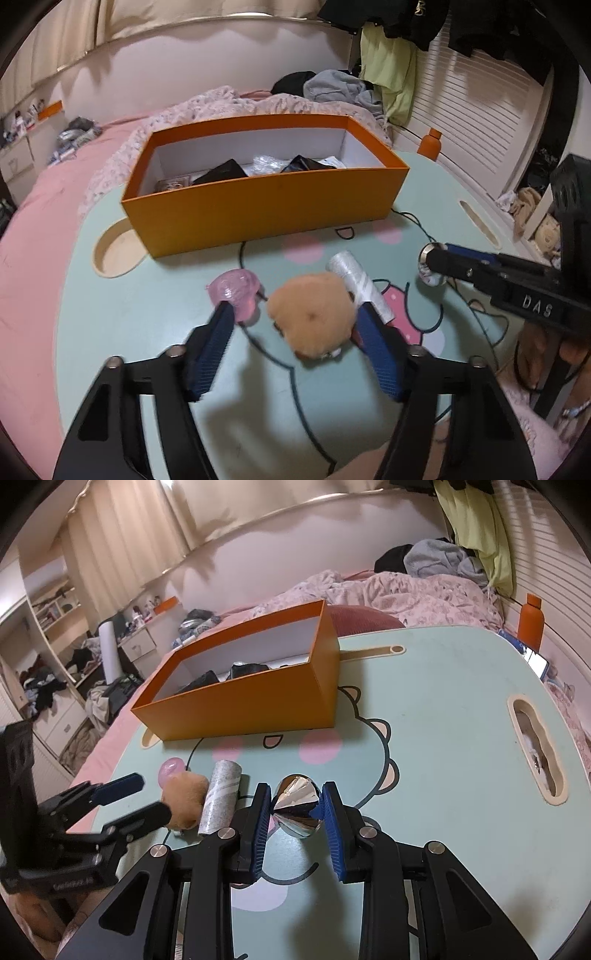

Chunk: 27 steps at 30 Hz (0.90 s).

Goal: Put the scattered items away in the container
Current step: 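Grasp the silver cone with right tool while left grasps the brown plush ball, then carry the plush ball into the orange box with left tool while right drops the silver cone in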

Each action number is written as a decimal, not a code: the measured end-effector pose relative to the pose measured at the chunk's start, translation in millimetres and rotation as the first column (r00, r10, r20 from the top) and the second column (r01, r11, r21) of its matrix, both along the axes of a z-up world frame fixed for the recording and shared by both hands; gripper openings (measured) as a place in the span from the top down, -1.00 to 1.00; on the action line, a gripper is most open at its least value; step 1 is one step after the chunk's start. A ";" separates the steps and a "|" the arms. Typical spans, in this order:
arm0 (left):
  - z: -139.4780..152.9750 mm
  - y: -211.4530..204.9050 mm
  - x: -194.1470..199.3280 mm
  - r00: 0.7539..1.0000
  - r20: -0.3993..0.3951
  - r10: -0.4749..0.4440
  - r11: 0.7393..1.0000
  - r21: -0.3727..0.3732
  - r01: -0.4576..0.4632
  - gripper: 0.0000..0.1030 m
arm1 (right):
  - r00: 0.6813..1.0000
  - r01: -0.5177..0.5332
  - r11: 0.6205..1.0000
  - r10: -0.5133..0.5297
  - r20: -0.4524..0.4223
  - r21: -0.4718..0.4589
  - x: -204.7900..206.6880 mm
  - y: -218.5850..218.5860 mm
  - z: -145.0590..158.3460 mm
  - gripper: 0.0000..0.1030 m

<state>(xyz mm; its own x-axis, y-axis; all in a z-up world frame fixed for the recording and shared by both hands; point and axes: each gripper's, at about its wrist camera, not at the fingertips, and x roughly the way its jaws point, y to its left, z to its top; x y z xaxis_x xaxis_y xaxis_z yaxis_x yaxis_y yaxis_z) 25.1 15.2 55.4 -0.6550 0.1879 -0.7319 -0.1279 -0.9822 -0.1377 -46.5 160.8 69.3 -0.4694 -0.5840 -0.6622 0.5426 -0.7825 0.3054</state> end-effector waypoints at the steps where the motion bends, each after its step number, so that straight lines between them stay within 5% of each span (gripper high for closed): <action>1: -1.8 1.3 -2.4 1.000 0.009 -0.006 1.000 0.005 0.006 -0.12 | 1.000 0.001 1.000 -0.001 0.002 -0.001 0.1 -0.1 -0.1 0.46; 11: -21.5 8.7 -22.7 0.994 0.094 -0.054 0.998 0.046 0.050 -0.04 | 1.000 -0.016 1.000 0.016 0.000 0.010 -0.2 -3.2 -2.0 0.46; 12: -21.2 7.9 -22.1 0.995 0.087 -0.056 0.997 0.054 0.052 0.07 | 1.000 -0.017 1.000 0.017 0.001 0.011 -0.3 -3.5 -2.3 0.46; 27: 28.0 -15.2 4.6 0.994 -0.113 0.010 0.991 0.135 0.005 0.09 | 0.998 -0.040 0.999 0.041 -0.057 0.026 4.1 -9.9 7.2 0.46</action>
